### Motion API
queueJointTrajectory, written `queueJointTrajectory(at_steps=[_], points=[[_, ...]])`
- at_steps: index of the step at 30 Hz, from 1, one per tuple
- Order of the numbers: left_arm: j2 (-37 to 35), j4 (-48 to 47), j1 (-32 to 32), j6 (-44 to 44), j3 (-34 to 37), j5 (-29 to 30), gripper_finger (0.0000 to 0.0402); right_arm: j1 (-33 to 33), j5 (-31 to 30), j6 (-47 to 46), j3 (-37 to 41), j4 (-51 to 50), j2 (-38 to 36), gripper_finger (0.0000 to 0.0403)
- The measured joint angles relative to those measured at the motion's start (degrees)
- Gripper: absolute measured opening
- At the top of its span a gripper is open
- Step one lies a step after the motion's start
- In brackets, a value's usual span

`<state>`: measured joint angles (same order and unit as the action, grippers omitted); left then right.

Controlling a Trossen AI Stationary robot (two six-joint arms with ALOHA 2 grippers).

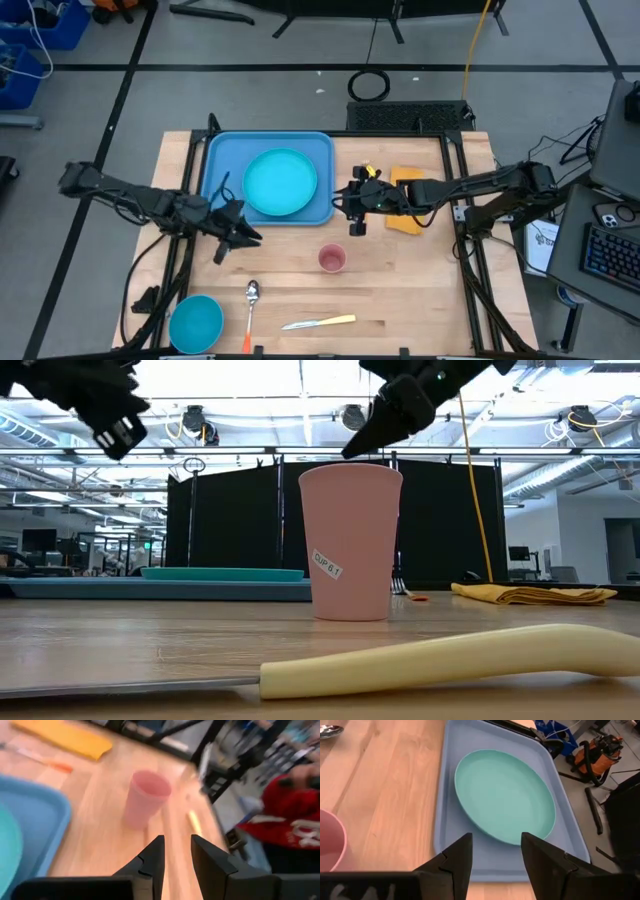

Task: Set up tray
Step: Put the blue bowl on the green plate on the blue serving tray

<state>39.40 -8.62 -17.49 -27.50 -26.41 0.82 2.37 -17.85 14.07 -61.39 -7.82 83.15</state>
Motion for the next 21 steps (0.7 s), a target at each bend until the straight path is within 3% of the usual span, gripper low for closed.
queueJointTrajectory(at_steps=[6,11,15,21], points=[[4.76,-15.93,-8.7,-3.09,-8.96,11.34,0.0097,0.0,-0.01,-1.37,1.23,0.32,0.0,0.0157],[10.53,-22.74,-16.04,-3.28,-16.57,15.27,0.0097,0.0,-0.02,-2.41,1.67,0.28,0.0,0.0157],[15.73,-29.28,-20.82,-7.51,-19.58,15.14,0.0097,0.0,0.0,-3.11,1.67,0.32,0.0,0.0157],[22.23,-32.1,-26.27,-13.5,-19.98,9.09,0.0097,0.0,0.0,-4.32,1.67,0.32,0.0,0.0156]])
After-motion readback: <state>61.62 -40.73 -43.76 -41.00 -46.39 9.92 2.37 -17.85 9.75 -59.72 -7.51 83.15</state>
